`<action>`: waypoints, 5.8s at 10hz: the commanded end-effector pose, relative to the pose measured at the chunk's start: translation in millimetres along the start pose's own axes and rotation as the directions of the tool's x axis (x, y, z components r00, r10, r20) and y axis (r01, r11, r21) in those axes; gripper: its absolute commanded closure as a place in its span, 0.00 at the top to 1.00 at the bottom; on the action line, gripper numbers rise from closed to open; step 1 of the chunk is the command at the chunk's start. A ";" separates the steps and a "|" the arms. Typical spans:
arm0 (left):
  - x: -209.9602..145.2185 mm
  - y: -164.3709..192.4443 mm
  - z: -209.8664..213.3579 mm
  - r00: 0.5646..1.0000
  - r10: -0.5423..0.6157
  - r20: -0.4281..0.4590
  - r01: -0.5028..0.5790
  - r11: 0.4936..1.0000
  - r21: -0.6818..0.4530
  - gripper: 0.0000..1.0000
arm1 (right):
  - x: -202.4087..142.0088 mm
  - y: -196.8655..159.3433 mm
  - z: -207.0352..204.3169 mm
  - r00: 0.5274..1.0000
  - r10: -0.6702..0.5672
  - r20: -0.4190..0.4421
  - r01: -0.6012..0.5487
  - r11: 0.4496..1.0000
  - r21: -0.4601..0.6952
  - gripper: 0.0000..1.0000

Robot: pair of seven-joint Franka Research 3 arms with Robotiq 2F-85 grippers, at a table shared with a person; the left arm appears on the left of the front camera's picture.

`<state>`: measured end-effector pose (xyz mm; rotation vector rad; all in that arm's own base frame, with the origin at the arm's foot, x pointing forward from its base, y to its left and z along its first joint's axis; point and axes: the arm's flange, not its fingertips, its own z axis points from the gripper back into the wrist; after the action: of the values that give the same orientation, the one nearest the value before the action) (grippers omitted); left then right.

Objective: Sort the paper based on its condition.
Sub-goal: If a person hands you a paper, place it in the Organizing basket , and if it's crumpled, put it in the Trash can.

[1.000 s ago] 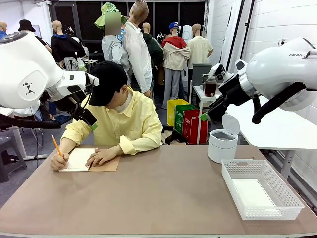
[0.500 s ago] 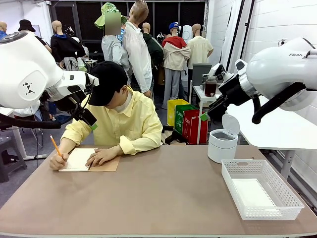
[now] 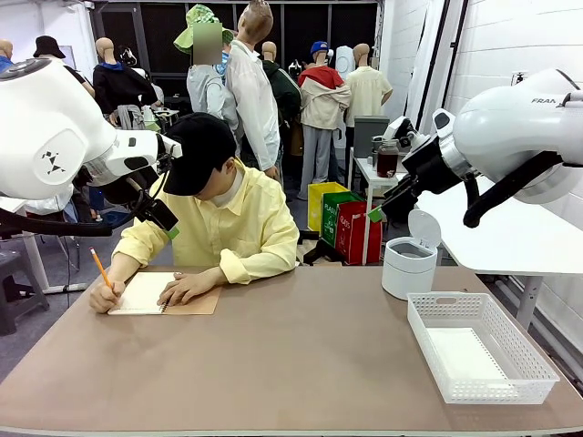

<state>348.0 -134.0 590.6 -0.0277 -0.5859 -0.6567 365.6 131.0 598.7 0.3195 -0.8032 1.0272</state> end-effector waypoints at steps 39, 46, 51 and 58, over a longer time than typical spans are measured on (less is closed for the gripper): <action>0.0 0.7 0.7 1.000 0.005 0.000 -0.005 1.000 0.001 1.00 | -0.2 0.3 -1.2 1.000 0.002 -0.001 -0.002 1.000 0.002 1.00; 0.0 0.7 0.7 1.000 0.005 0.000 -0.005 1.000 0.001 1.00 | -0.2 0.3 -1.2 1.000 0.002 -0.001 -0.002 1.000 0.002 1.00; 0.0 0.7 0.7 1.000 0.005 0.000 -0.005 1.000 0.001 1.00 | -0.2 0.3 -1.2 1.000 0.002 -0.001 -0.002 1.000 0.002 1.00; 0.0 0.7 0.7 1.000 0.005 0.000 -0.005 1.000 0.001 1.00 | -0.2 0.3 -1.2 1.000 0.002 -0.001 -0.002 1.000 0.002 1.00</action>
<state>348.0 -134.0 590.6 -0.0277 -0.5859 -0.6567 365.6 131.0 598.7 0.3195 -0.8032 1.0272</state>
